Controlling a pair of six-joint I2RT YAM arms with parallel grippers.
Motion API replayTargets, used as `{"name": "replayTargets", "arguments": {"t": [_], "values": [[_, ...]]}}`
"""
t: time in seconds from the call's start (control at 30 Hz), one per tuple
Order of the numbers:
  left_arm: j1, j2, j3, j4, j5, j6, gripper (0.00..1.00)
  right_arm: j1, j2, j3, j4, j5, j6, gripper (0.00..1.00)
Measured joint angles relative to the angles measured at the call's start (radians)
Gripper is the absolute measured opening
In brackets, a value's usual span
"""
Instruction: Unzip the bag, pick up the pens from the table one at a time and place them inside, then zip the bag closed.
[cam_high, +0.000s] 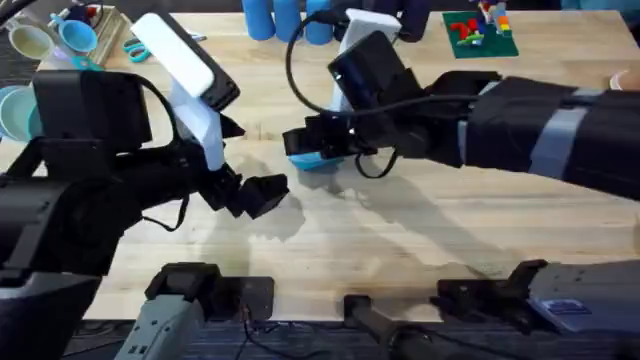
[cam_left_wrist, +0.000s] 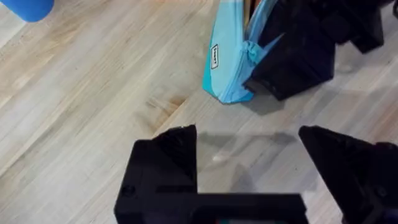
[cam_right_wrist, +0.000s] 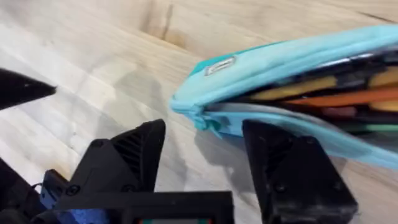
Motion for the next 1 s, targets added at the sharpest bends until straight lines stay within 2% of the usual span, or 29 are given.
{"name": "replayTargets", "arguments": {"t": [0.17,0.27,0.5,0.6,0.73,1.0], "values": [[0.000,0.000,0.000,0.000,0.000,0.000,0.993,0.030,0.015,0.000,0.035,0.003,0.008,0.662],[0.000,0.000,0.000,0.000,0.000,0.000,0.993,0.033,0.018,0.000,0.035,0.011,0.016,0.643],[0.000,0.000,0.000,0.000,0.000,0.000,0.993,0.033,0.018,0.000,0.022,0.055,0.063,0.502],[0.000,0.000,0.000,0.000,0.000,0.000,0.993,0.033,0.018,0.000,0.020,0.071,0.071,0.412],[0.000,0.000,0.000,0.000,0.000,0.000,0.993,0.033,0.018,0.000,0.020,0.085,0.085,0.376],[0.000,0.000,0.000,0.000,0.000,0.000,0.993,0.033,0.018,0.000,0.021,0.093,0.095,0.085]]}}
